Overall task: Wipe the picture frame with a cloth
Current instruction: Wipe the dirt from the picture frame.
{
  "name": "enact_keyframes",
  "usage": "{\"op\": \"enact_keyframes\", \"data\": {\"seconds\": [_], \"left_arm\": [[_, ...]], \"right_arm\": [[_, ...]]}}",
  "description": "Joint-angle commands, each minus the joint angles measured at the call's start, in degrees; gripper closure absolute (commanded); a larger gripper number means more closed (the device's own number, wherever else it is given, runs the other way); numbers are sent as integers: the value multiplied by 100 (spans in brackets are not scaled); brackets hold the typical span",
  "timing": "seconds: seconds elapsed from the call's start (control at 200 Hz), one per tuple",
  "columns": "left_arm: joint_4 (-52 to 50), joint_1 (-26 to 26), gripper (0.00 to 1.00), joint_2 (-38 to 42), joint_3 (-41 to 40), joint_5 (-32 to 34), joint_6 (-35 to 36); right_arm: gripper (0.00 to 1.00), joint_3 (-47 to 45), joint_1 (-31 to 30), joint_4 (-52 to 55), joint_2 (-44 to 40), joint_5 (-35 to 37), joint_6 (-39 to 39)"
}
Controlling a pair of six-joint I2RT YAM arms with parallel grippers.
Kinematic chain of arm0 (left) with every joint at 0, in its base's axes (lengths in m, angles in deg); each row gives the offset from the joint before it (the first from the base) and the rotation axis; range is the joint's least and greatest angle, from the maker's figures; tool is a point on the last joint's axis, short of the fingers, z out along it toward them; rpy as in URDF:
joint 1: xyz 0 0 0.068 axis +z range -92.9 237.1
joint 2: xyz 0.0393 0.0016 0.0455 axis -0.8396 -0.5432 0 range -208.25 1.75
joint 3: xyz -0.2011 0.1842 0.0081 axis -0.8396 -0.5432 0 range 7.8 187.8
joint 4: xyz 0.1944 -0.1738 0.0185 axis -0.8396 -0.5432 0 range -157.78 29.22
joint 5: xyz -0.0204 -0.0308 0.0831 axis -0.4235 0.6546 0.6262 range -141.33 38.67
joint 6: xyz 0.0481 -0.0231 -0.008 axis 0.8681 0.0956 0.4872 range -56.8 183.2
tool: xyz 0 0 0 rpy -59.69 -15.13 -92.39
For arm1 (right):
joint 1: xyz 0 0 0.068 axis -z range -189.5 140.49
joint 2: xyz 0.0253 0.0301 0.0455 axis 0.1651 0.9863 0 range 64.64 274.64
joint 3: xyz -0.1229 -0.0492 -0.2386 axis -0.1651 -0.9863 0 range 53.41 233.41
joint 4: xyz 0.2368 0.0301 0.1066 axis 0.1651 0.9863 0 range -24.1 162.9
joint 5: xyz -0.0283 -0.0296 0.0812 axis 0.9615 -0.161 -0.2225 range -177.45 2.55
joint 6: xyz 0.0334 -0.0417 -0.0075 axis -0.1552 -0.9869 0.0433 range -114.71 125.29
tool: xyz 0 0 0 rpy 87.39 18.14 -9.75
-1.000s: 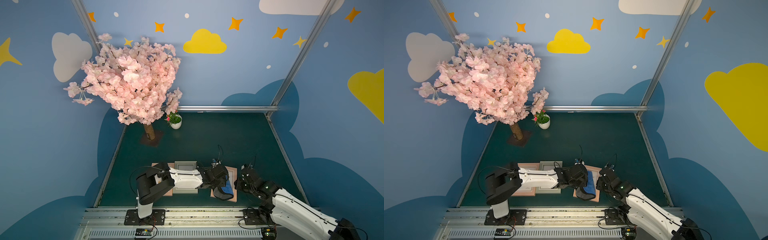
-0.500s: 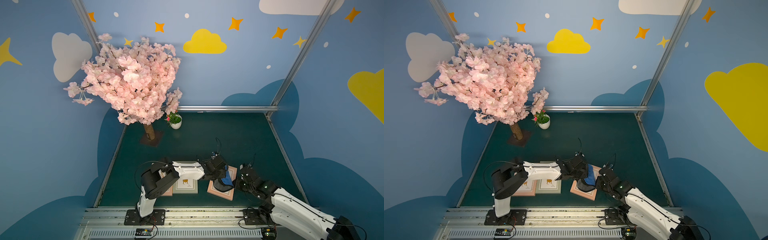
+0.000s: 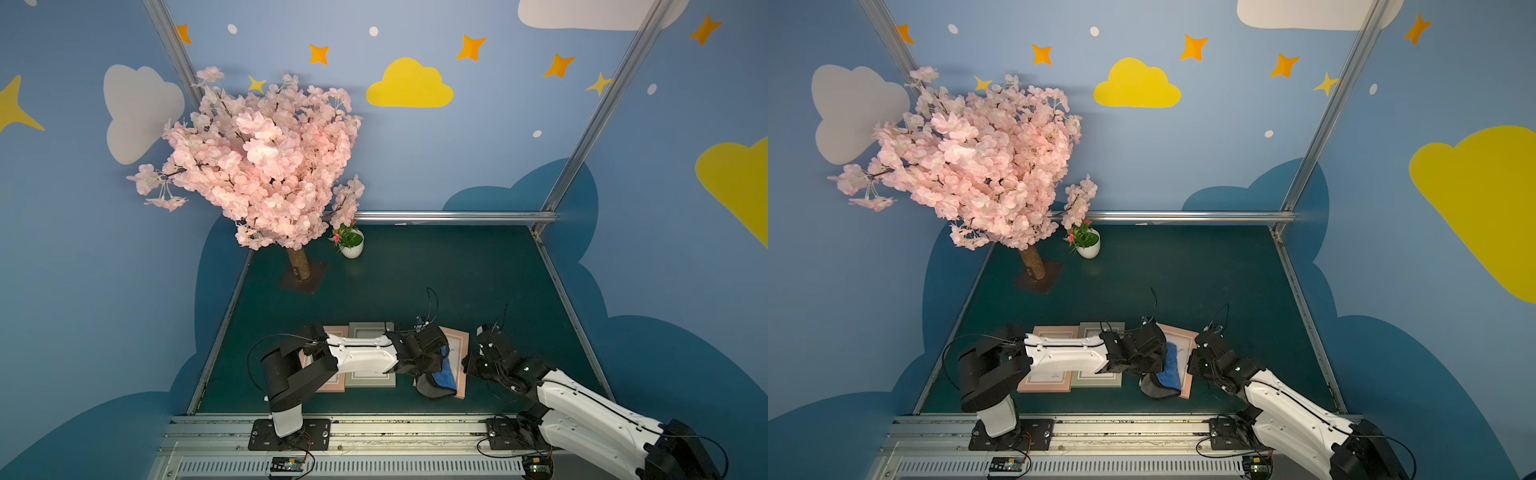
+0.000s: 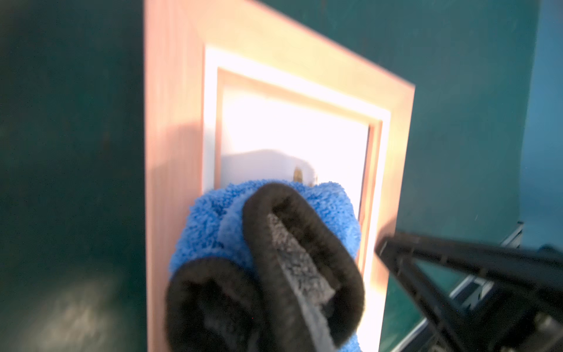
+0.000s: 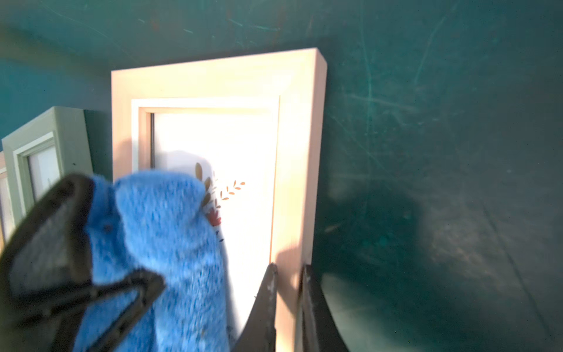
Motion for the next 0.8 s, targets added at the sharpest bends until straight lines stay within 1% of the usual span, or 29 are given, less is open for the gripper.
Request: {"op": "enact_keyframes", "data": {"seconds": [0.0,0.115,0.21,0.345,0.491,0.566,0.726,0.796], "left_arm": [[-951,-135,97,104,-271,-193,-160],[-1013,-141,97,145,-281,-155,-186],[-993,-77,97,-5,-99,-114,-115],[-882,162,97,-400,300,-169,-8],[-726,389,97,-738,650,211,215],[-775,575,97,-940,911,207,264],[-466,835,97,-1064,1027,290,337],[-414,942,97,-1176,1137,205,366]], "right_arm": [[88,-200,30,308,319,-3,-104],[89,-183,39,225,383,-35,-167],[89,-190,39,152,452,-74,-202],[89,-151,39,166,594,-92,-194],[90,-76,39,229,747,-119,-175],[90,-13,41,309,841,-113,-108],[90,99,48,457,998,-119,-12],[90,137,48,498,1060,-102,16]]}}
